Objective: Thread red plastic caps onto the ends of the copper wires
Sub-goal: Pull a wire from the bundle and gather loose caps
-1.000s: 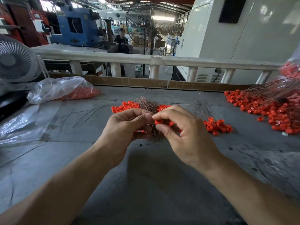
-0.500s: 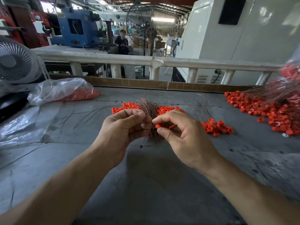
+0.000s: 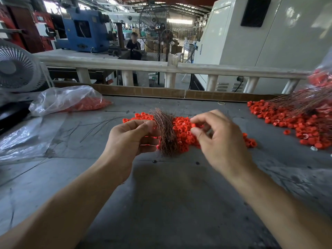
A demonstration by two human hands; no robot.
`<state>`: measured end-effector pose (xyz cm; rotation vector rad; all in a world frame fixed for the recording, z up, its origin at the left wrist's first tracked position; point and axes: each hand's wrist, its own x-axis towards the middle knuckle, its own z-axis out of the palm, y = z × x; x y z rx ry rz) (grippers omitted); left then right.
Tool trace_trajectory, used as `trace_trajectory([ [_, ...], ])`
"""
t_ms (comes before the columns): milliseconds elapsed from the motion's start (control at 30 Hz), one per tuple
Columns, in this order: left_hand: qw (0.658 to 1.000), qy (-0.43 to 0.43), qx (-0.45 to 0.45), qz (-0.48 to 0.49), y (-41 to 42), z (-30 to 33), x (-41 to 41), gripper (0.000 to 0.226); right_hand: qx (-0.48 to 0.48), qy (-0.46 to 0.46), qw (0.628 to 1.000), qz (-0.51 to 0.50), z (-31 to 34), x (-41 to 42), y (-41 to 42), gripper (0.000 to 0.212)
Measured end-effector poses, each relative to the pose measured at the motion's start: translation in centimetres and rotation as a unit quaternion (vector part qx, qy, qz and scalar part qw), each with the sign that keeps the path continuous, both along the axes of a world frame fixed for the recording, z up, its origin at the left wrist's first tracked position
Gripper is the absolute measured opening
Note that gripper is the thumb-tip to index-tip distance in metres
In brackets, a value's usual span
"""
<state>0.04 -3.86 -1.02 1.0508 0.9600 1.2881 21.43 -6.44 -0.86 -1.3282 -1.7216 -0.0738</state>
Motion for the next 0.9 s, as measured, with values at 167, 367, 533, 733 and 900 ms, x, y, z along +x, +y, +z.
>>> trace_trajectory([
  [167, 0.994, 0.097, 0.045, 0.039, 0.1, -0.3, -0.1, 0.011, -0.072, -0.046, 0.977, -0.197, 0.4, 4.6, 1.4, 0.012],
  [367, 0.962, 0.243, 0.107, 0.062, 0.5, -1.1, -0.1, 0.015, -0.179, -0.057, 0.939, -0.289, 0.7, 8.2, 1.9, 0.013],
  [533, 0.906, 0.388, 0.139, 0.097, 1.1, -1.9, -0.4, 0.017, -0.229, -0.075, 0.919, -0.313, 0.6, 8.6, 2.1, 0.011],
  [733, 0.872, 0.454, 0.159, 0.093, 1.3, -2.3, -0.5, 0.009, -0.250, -0.094, 0.911, -0.316, 0.7, 8.4, 2.2, 0.014],
  [900, 0.860, 0.478, 0.154, 0.084, 1.3, -2.4, -0.7, 0.006, -0.255, -0.119, 0.908, -0.312, 0.8, 8.0, 1.9, 0.013],
])
